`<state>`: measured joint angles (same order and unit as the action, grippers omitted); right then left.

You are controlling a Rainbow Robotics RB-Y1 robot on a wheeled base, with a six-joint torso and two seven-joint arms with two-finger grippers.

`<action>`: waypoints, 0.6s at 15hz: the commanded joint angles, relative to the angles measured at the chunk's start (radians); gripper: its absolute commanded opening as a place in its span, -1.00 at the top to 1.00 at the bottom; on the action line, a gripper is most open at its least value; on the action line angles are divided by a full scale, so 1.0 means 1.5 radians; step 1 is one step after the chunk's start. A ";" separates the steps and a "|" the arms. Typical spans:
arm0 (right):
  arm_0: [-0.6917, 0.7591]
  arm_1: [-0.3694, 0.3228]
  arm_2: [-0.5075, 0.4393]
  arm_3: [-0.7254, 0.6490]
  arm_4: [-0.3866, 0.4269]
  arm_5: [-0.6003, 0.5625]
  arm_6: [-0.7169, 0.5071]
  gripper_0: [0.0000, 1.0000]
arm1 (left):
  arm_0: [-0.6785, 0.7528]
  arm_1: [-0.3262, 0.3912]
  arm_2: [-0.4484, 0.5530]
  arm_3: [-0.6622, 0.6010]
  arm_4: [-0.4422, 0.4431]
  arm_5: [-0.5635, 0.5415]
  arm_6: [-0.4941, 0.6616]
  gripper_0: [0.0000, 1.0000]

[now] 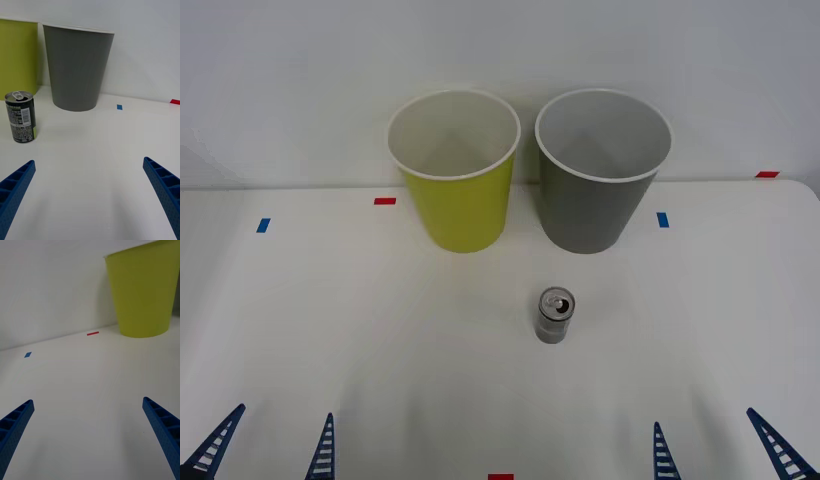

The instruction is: Put cans in the gray bin and PET bottles in the light green bin.

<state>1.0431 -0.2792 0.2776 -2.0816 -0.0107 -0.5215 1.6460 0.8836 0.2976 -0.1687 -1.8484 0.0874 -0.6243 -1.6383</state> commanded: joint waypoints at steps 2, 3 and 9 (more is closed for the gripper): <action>-0.007 0.001 0.026 0.036 -0.007 -0.030 0.001 -1.00 | 0.000 0.000 0.000 0.000 0.000 0.000 0.000 -1.00; -0.008 -0.005 0.039 0.036 -0.011 -0.039 0.002 -1.00 | 0.000 0.000 0.000 0.000 0.000 0.000 0.000 -1.00; -0.127 -0.038 0.110 0.097 -0.021 -0.041 0.015 -1.00 | 0.000 0.000 0.000 0.000 0.000 0.000 0.000 -1.00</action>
<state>0.8965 -0.3281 0.4204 -1.9652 -0.0388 -0.5827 1.6650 0.8836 0.2976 -0.1687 -1.8483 0.0874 -0.6243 -1.6383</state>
